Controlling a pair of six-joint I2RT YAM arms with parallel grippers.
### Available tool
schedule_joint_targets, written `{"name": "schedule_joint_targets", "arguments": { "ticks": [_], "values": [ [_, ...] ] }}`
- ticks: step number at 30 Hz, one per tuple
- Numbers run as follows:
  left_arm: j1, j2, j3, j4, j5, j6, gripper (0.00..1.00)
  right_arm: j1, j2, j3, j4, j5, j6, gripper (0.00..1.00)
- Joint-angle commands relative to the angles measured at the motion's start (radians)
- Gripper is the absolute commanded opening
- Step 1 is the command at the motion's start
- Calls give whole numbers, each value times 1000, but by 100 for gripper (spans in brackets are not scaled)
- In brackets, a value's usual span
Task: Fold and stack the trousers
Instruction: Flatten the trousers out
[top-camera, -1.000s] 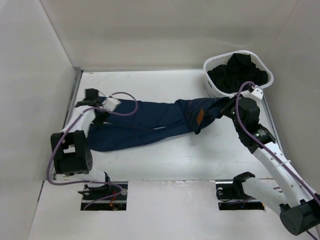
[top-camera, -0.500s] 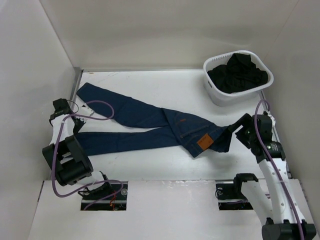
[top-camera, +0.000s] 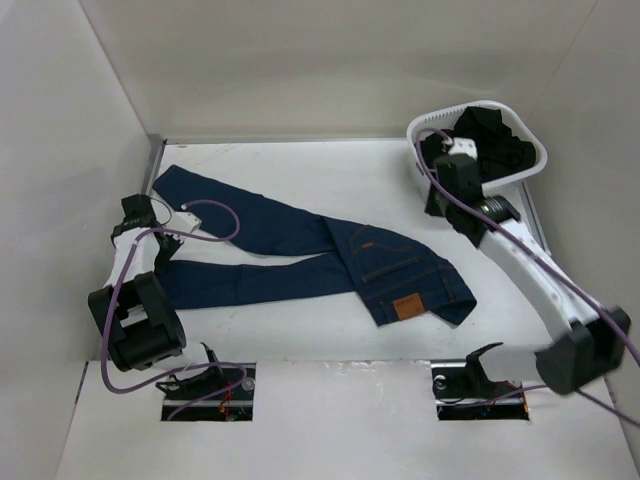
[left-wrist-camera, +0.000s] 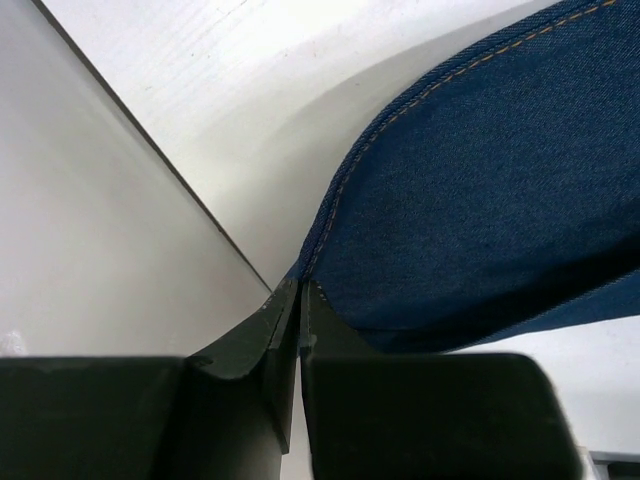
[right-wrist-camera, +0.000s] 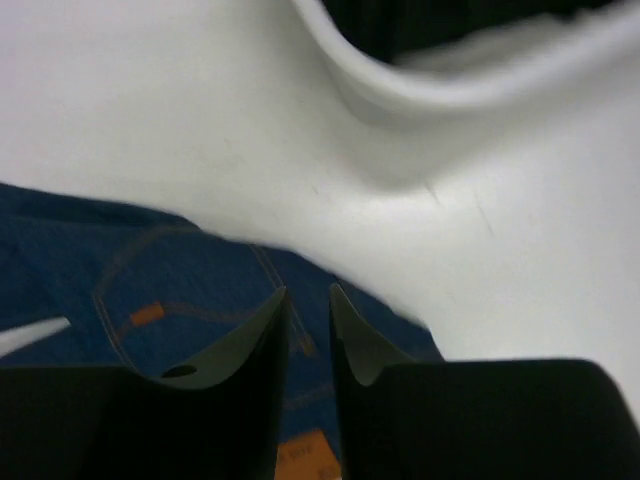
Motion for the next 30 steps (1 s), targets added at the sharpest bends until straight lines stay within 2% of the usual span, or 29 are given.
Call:
{"name": "schedule_joint_targets", "arguments": {
  "ticks": [1, 2, 3, 9, 11, 19, 30],
  "values": [
    [-13, -26, 8, 30, 13, -43, 2, -29, 264, 156, 172, -76, -83, 15],
    [-15, -26, 14, 34, 13, -52, 2, -62, 334, 196, 152, -79, -15, 8],
    [-16, -25, 15, 37, 13, -57, 3, -79, 353, 202, 136, -93, 15, 7],
    [-44, 18, 38, 50, 15, -86, 3, -130, 347, 104, 138, -107, 34, 6],
    [-53, 41, 55, 50, 13, -98, 3, -177, 397, 109, 179, -75, 14, 6],
    [-58, 101, 118, 38, 4, -117, 3, -205, 675, 320, 332, 19, -60, 6],
    [-58, 95, 124, 24, -5, -108, 3, -184, 830, 581, 406, 106, -78, 6]
  ]
}}
